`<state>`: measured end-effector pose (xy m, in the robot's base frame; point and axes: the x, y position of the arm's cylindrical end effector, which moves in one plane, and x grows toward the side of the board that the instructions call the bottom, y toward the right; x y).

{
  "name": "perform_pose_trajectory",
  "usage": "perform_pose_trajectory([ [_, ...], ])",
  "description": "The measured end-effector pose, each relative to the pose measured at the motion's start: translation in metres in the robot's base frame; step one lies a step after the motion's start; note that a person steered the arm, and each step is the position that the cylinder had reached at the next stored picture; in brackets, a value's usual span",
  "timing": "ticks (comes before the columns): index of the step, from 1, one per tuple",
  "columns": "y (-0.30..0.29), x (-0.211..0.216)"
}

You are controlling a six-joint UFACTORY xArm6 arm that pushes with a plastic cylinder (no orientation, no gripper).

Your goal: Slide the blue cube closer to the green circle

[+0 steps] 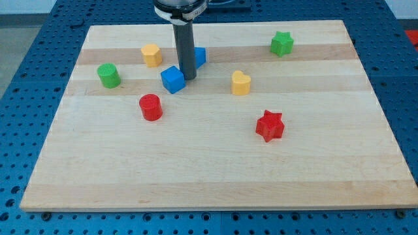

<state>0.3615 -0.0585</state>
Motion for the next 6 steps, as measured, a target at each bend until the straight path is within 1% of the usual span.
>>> perform_pose_trajectory([
  [1, 0.010, 0.018],
  [2, 0.008, 0.025],
  [5, -0.052, -0.003],
  [6, -0.053, 0.003],
])
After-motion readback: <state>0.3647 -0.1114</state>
